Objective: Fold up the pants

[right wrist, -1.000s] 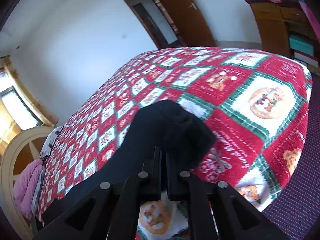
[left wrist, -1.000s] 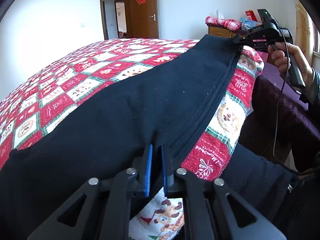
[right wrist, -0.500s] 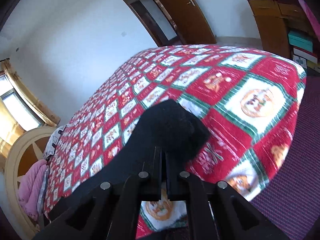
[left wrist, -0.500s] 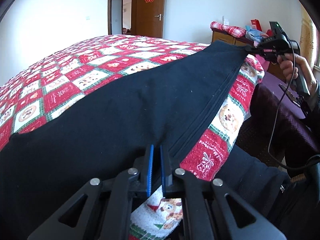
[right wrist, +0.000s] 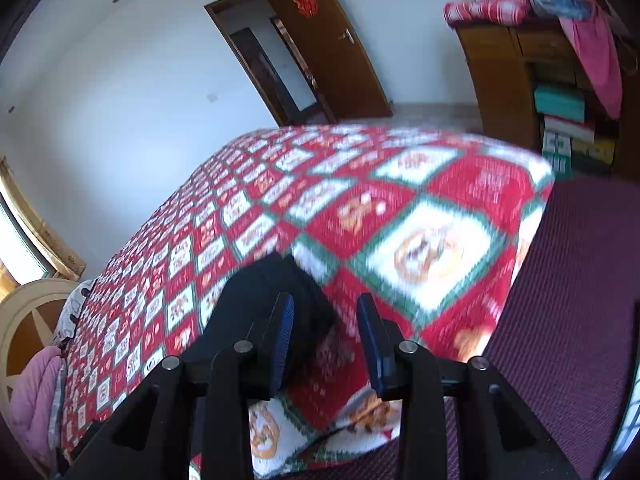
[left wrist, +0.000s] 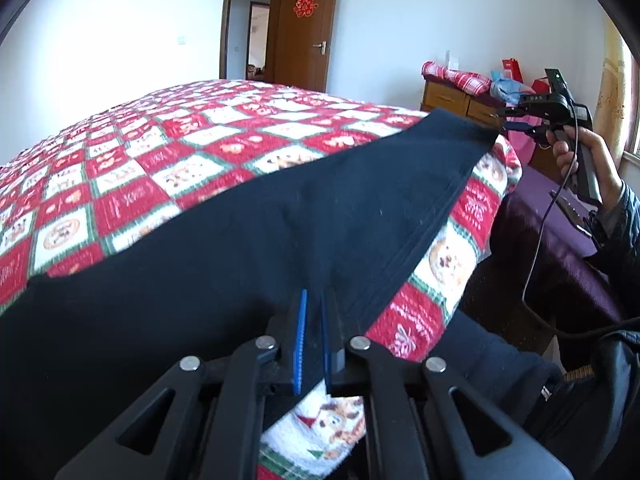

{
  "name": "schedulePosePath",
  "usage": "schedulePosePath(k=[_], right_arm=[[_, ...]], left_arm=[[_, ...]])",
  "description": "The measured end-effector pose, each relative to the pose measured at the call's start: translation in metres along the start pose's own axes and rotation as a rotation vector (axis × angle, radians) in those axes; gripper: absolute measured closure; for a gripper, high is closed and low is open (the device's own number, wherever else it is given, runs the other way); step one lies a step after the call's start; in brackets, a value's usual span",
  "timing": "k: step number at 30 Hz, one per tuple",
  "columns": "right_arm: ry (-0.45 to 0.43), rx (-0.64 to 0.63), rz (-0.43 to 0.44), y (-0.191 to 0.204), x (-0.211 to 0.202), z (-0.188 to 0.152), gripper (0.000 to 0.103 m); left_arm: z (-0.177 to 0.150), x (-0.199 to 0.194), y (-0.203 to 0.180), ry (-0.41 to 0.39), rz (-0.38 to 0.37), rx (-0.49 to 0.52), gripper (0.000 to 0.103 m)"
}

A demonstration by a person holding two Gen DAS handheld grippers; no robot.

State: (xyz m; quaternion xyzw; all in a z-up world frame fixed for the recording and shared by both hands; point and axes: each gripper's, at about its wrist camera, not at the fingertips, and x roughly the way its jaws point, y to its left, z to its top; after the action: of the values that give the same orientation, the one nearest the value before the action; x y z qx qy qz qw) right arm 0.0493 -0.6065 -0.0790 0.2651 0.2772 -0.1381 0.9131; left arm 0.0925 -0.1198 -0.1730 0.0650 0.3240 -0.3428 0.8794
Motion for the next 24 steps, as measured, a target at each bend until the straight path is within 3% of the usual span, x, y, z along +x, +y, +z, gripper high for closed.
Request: schedulePosePath(k=[4,8,11,12,13,17,21,24], right_arm=[[0.018,-0.014,0.056,0.016,0.012,0.027,0.068],[0.188,-0.065,0.085,0.041,0.064,0.040,0.068],[0.313,-0.049,0.082,0.042,0.106,0.034,0.068],[0.337,-0.056,0.091,0.043,0.118,0.030,0.082],[0.338,-0.070,0.095,0.045,0.122,0.028,0.097],[0.213,-0.151,0.196,0.060,0.097,0.023,0.099],[0.011,-0.226,0.223,0.069,0.063,0.031,0.099],[0.032,-0.240,0.078,0.062,0.084,0.029,0.099]], left_arm=[[0.011,0.011,0.003,0.015,0.008,0.018,0.090],[0.008,0.027,0.004,0.047,0.019,0.012,0.068],[0.001,0.031,0.003,0.051,0.022,0.015,0.066],[0.000,0.030,0.002,0.047,0.019,0.021,0.064],[0.000,0.030,0.001,0.046,0.015,0.023,0.063],[0.000,0.033,0.003,0.041,0.012,0.019,0.062],[-0.001,0.035,0.000,0.029,0.010,0.019,0.056],[-0.003,0.035,-0.005,0.031,0.022,0.044,0.052]])
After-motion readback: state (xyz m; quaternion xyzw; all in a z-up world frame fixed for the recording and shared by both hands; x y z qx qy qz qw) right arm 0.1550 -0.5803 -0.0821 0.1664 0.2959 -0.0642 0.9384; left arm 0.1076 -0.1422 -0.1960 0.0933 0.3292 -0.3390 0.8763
